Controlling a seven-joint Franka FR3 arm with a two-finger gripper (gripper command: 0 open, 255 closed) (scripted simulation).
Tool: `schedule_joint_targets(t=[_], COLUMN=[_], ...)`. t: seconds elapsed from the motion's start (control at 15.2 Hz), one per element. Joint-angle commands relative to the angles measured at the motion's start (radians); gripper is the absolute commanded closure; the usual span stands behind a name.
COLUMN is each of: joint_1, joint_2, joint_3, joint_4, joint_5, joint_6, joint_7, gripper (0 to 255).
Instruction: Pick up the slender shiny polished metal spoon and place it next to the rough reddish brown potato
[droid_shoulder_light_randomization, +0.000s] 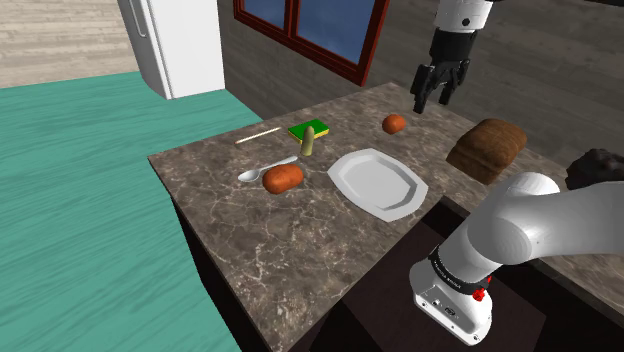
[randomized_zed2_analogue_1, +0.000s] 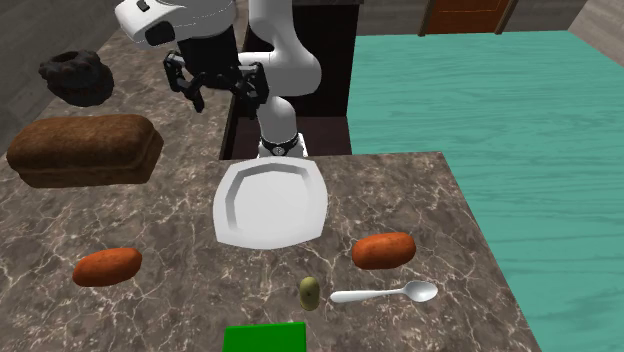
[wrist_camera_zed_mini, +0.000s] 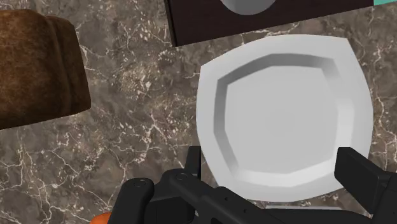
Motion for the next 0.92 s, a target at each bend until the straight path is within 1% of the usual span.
schedule_joint_targets(t=[0.0, 0.46, 0.86], joint_1=[0.0, 0.058, 0.104], joint_2=[0.0, 0.085, 0.208], joint_3=[0.0, 0.097, 0.181], joint_4=[0.0, -0.073, -0.086], joint_5=[0.0, 0.083, 0.132], joint_6=[0.0, 0.207, 0.389], joint_7=[0.0, 0.106, 0.192], gripper=[0, 0, 0])
